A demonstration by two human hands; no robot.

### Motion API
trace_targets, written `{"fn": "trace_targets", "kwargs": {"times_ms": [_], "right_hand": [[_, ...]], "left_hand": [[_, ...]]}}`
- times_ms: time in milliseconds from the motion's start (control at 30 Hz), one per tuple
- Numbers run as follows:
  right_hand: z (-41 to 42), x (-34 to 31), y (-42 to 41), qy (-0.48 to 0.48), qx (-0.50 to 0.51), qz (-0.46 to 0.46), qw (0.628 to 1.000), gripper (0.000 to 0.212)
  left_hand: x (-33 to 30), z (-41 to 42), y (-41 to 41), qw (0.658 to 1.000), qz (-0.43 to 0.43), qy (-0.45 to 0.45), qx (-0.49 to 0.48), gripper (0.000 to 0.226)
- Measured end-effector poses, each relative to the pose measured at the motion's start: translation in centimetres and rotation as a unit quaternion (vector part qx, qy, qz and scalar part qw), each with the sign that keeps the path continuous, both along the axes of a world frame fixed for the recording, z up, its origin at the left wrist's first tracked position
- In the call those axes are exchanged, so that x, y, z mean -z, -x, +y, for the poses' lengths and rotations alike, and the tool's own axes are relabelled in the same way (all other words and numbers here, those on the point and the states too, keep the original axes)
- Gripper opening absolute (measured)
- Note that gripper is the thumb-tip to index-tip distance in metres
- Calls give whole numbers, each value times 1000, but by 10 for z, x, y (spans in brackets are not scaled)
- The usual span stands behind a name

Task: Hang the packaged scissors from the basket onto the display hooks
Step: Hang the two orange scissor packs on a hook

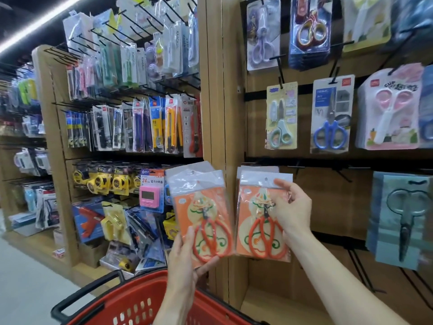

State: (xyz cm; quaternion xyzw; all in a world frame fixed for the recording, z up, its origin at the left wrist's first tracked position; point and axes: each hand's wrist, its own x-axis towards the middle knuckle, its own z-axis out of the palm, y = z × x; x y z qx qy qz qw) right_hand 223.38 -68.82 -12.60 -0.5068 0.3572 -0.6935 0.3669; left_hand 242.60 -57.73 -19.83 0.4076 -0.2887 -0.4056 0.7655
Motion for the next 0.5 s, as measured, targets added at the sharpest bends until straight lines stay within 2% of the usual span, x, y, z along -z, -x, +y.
{"fn": "trace_targets", "kwargs": {"times_ms": [100,167,267,367,500], "right_hand": [[-16,2,-6,-8,20,74,997,38],[-23,0,-12,-3,26,102,994,39],[-26,-2,-21,8,6,106,994,38],[-25,-6,-29,32,-4,112,993,39],[-24,-9,-36,62,20,135,989,44]], "left_hand": [[-1,1,-19,999,6,19,-28,58],[-4,1,-22,999,-7,32,-26,62],[-12,2,-14,998,-47,45,-10,41],[-16,1,-4,998,-46,35,5,14],[-15,-4,1,999,-41,23,15,19]]}}
